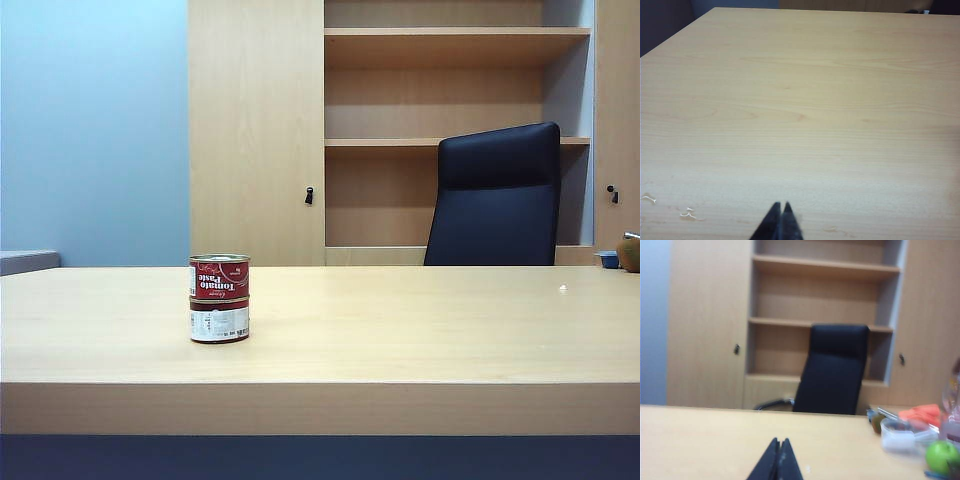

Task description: Stack a can of tomatoes on the right onto the can of tomatoes on the left.

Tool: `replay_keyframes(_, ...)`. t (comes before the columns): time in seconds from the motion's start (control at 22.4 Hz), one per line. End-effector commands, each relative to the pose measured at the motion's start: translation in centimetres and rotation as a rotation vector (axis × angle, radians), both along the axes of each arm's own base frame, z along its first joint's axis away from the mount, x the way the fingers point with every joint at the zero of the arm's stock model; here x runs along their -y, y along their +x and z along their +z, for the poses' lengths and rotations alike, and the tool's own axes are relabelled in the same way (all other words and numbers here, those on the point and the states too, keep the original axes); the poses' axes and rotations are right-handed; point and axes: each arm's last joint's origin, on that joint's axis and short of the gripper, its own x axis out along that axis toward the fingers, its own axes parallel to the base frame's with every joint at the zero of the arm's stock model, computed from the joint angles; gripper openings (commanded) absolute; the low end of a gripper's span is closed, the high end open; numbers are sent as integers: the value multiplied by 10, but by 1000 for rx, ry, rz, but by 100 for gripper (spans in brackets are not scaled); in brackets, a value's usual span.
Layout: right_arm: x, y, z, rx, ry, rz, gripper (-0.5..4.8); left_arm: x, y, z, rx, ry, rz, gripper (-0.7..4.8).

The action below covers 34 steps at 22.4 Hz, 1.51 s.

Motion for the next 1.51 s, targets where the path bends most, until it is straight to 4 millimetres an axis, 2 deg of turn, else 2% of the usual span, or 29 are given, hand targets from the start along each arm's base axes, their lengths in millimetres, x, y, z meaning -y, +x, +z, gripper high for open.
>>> replay_keyframes(0.04,1,7,-19,-56,12,-9,-5,0,0,0,-2,2,1,-5)
replay_keyframes(0.27,1,15,-46,-250,7,-10,-5,0,0,0,-1,2,2,-5)
replay_keyframes(0.58,1,23,-82,-391,18,-18,-5,0,0,0,-1,2,1,-5)
replay_keyframes(0.67,1,22,-91,-487,19,-15,-5,0,0,0,-1,2,1,-5)
replay_keyframes(0.85,1,21,-98,-560,37,9,-5,0,0,0,-1,2,1,-4)
replay_keyframes(0.89,0,21,-98,-560,75,40,-5,0,0,0,-1,2,2,-5)
replay_keyframes(1.51,0,21,-98,-560,75,41,-5,0,0,0,-1,2,2,-5)
